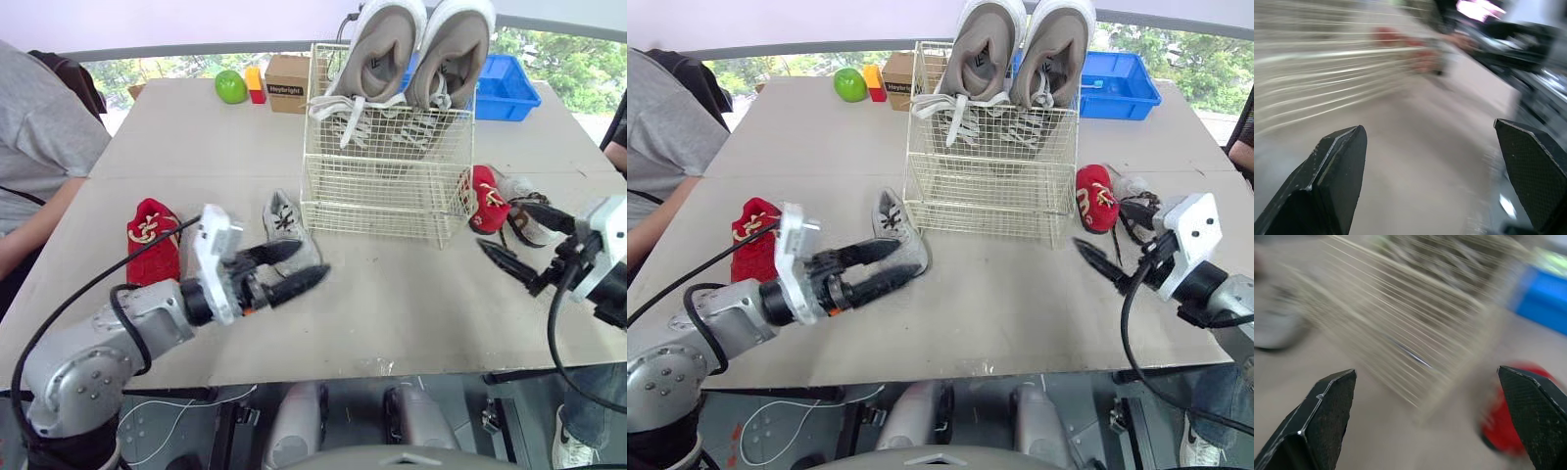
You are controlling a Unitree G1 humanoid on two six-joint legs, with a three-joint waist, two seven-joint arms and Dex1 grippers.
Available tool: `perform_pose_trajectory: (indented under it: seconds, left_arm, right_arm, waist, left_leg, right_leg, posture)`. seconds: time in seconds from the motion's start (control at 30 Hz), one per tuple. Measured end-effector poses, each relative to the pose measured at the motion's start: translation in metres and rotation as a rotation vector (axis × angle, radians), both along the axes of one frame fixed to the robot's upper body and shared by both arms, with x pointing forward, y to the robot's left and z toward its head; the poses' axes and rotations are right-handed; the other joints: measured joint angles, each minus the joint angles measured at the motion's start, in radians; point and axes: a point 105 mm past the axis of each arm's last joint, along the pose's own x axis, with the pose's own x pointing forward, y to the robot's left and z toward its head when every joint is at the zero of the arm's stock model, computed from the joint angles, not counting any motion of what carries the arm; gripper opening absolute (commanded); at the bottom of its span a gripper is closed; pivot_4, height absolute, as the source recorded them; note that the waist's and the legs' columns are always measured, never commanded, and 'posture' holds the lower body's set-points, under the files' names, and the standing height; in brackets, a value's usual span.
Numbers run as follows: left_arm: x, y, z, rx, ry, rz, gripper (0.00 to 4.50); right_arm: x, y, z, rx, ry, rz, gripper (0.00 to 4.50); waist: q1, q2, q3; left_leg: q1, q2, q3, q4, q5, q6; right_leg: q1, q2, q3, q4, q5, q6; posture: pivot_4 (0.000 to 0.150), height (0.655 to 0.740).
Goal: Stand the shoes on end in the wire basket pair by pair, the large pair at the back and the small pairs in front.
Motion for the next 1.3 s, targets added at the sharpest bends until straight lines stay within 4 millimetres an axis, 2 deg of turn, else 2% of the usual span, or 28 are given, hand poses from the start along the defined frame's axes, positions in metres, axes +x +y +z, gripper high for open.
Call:
perform_pose_trajectory:
  seconds: [0.1,0.17,0.4,0.57,0.67,0.77,0.8,0.9,0.93,1.07,1.17,1.27,1.3]
  left_arm:
    - [-0.01,-0.015,0.0,-0.005,-0.043,-0.091,4.47]
    - [-0.012,-0.022,0.004,-0.009,-0.088,-0.143,4.47]
    - [-0.032,-0.045,0.011,0.007,-0.183,-0.259,4.47]
    - [-0.041,-0.053,0.008,0.027,-0.213,-0.254,4.47]
    - [-0.041,-0.052,0.0,0.037,-0.2,-0.221,4.5]
    - [-0.042,-0.052,-0.007,0.013,-0.191,-0.183,4.5]
    - [-0.042,-0.052,-0.009,0.013,-0.201,-0.184,4.5]
    - [-0.039,-0.051,-0.009,-0.002,-0.212,-0.18,4.5]
    - [-0.038,-0.051,-0.011,0.0,-0.214,-0.191,4.5]
    - [-0.034,-0.048,-0.017,0.009,-0.213,-0.203,4.5]
    - [-0.026,-0.051,-0.011,-0.021,-0.236,-0.201,4.5]
    - [-0.014,-0.054,-0.005,-0.057,-0.235,-0.181,4.5]
    - [-0.006,-0.056,-0.002,-0.082,-0.214,-0.19,4.5]
  right_arm:
    - [0.008,-0.03,-0.017,-0.021,0.069,-0.166,4.5]
    - [0.024,-0.042,-0.018,0.002,0.054,-0.272,4.5]
    - [0.06,-0.062,-0.032,0.039,0.083,-0.454,4.5]
    - [0.066,-0.078,-0.056,0.045,0.185,-0.515,4.5]
    - [0.066,-0.083,-0.065,0.057,0.217,-0.52,3.65]
    - [0.069,-0.08,-0.059,0.062,0.175,-0.475,2.15]
    - [0.069,-0.081,-0.056,0.063,0.158,-0.47,1.51]
    - [0.07,-0.079,-0.052,0.061,0.135,-0.449,0.3]
    - [0.069,-0.077,-0.052,0.059,0.133,-0.434,0.05]
    - [0.067,-0.076,-0.052,0.044,0.132,-0.412,0.05]
    - [0.062,-0.08,-0.051,0.038,0.13,-0.406,0.05]
    - [0.048,-0.087,-0.043,-0.025,0.111,-0.38,0.05]
    - [0.036,-0.094,-0.037,-0.089,0.103,-0.358,0.05]
  waist:
    - [0.0,0.0,0.0]
    - [-0.008,0.0,0.0]
    - [-0.009,0.002,0.001]
    - [-0.002,0.002,0.001]
    - [-0.003,0.002,0.001]
    - [-0.004,0.003,0.001]
    - [-0.004,0.003,0.001]
    - [-0.002,0.003,0.001]
    - [-0.002,0.003,0.001]
    - [-0.002,0.004,0.001]
    - [0.002,0.005,0.002]
    - [0.001,0.006,0.002]
    - [0.007,0.011,0.004]
  left_leg:
    - [0.0,-0.001,0.0,-0.002,0.002,0.004]
    - [0.0,0.0,0.0,-0.002,0.002,0.004]
    - [0.0,0.0,-0.001,-0.002,0.002,0.004]
    - [0.0,0.0,-0.001,-0.002,0.002,0.004]
    - [0.0,0.0,-0.001,-0.002,0.002,0.004]
    - [0.001,0.0,-0.001,-0.002,0.002,0.004]
    - [0.001,0.0,-0.001,-0.002,0.002,0.004]
    - [0.001,0.0,0.0,-0.002,0.002,0.004]
    - [0.001,0.0,0.0,-0.002,0.002,0.004]
    - [0.0,0.0,-0.001,-0.002,0.002,0.004]
    - [0.0,0.0,-0.001,-0.002,0.002,0.004]
    - [0.0,-0.001,-0.001,-0.002,0.002,0.004]
    - [-0.002,-0.002,-0.001,-0.002,0.002,0.004]
  right_leg:
    - [0.0,0.005,0.0,-0.001,0.0,0.0]
    - [-0.001,0.008,0.001,-0.001,0.0,0.0]
    - [-0.001,0.014,0.002,-0.001,0.0,0.001]
    - [0.0,0.015,0.002,-0.001,0.0,0.001]
    - [0.0,0.016,0.003,-0.001,0.0,0.001]
    - [0.0,0.016,0.004,-0.001,0.0,0.001]
    - [0.0,0.016,0.004,-0.001,0.0,0.001]
    - [0.0,0.017,0.004,-0.001,0.0,0.001]
    - [0.0,0.017,0.004,-0.001,0.0,0.001]
    - [0.0,0.017,0.004,-0.001,0.0,0.001]
    - [0.0,0.017,0.003,-0.001,0.0,0.001]
    - [0.0,0.017,0.004,-0.001,0.0,0.001]
    - [0.0,0.017,0.003,0.0,-0.001,0.002]
  posture:
    - [0.15,0.74]
    - [0.15,0.74]
    - [0.15,0.74]
    - [0.15,0.74]
    - [0.15,0.74]
    - [0.15,0.74]
    - [0.15,0.74]
    - [0.15,0.74]
    - [0.15,0.74]
    - [0.15,0.74]
    - [0.15,0.74]
    - [0.15,0.74]
    - [0.15,0.74]
